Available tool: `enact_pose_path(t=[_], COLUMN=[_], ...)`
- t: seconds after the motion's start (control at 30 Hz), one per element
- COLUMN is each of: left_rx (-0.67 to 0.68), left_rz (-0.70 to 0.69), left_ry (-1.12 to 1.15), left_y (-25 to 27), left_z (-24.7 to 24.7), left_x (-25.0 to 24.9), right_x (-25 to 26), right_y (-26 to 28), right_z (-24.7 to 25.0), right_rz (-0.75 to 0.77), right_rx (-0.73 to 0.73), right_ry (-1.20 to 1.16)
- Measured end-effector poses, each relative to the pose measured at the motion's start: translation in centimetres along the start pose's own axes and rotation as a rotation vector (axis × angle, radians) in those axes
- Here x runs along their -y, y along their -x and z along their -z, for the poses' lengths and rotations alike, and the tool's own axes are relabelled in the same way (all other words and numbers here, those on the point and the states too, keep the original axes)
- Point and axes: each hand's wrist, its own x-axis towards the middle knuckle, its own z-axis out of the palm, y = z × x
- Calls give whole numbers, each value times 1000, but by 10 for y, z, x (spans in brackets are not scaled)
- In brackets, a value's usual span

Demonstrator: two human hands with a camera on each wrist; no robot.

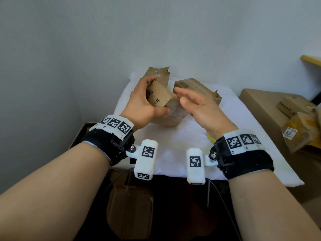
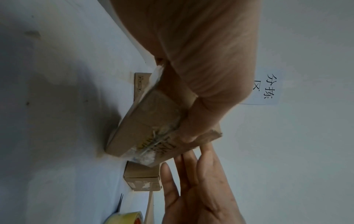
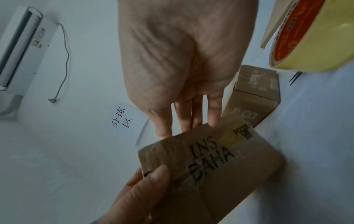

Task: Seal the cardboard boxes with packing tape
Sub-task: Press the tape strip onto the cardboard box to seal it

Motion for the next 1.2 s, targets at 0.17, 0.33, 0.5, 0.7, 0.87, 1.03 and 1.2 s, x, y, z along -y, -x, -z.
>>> enact_pose_path(t=[0.17,0.33,0.5,0.7,0.87,1.03,1.2], left_rx=[-5,-112,-73,-40,-35,104,109], left_rz=[145,361,513,584,652,701,672], left_ry=[206,339,196,-50,-89,-70,-79], left_y=[3,0,1,2,4,8,3], left_z=[-3,-3,-3,-1,2,-2,-5], left_x=[-3,-2,6,9,11,11,15], right_x=[-4,-9,-9,-12,-17,-17,-18], right_y=[-5,-7,-8,-5,-2,0,0], right_z=[6,10,9,12,11,3,1], right_rz=[5,-2,1,-26,-171,-190,-195], right_rx=[-251,-330,-288,-264,-209,-115,-63], right_ry=[2,18,58,113,206,250,317])
